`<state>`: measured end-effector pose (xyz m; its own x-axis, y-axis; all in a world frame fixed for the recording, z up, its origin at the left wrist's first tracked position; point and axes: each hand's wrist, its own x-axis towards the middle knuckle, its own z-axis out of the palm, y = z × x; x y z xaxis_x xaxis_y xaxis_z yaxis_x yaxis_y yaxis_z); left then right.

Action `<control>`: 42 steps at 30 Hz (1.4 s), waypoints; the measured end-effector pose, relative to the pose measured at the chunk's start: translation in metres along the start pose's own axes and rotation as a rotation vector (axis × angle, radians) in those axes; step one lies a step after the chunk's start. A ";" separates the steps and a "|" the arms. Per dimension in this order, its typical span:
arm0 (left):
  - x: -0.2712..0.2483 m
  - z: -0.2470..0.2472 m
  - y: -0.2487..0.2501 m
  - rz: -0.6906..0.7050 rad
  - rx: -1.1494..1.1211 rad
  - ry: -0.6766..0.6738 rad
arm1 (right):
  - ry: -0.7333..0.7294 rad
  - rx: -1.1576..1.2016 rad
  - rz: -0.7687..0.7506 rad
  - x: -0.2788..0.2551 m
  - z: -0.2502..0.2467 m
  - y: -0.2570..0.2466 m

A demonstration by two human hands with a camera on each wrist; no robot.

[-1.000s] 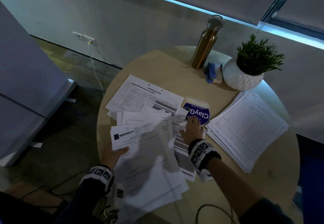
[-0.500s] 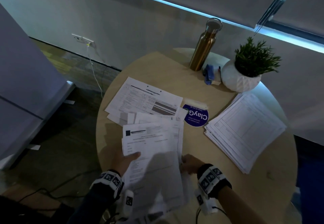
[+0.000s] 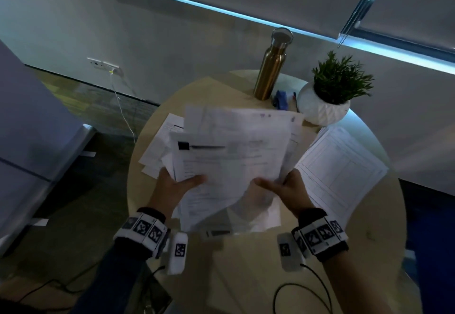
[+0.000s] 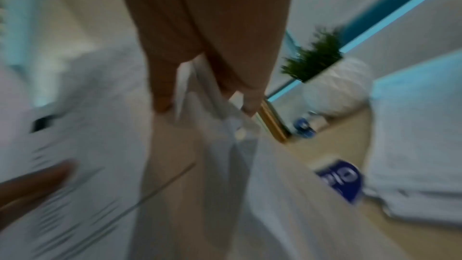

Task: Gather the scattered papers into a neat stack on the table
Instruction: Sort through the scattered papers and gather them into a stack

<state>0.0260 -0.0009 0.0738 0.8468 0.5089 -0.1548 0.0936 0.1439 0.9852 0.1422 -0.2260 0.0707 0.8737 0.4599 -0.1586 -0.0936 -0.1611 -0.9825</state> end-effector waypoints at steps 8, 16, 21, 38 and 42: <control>0.014 0.027 0.029 0.283 0.006 0.062 | 0.316 0.072 -0.312 -0.007 0.021 -0.022; 0.038 0.025 0.025 0.243 0.093 -0.157 | 0.080 -0.181 -0.133 0.015 0.005 0.002; 0.044 0.021 -0.005 0.058 0.108 -0.093 | 0.187 -0.064 -0.079 0.028 -0.012 0.000; 0.039 -0.011 -0.139 -0.599 0.551 0.600 | -0.301 -0.987 0.154 0.210 0.053 0.084; 0.047 -0.019 -0.147 -0.467 0.371 0.664 | -0.294 -1.019 0.226 0.231 0.070 0.090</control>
<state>0.0421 0.0185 -0.0793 0.2125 0.8704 -0.4442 0.6144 0.2344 0.7533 0.3024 -0.0729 -0.0608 0.7249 0.4980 -0.4760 0.3214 -0.8556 -0.4058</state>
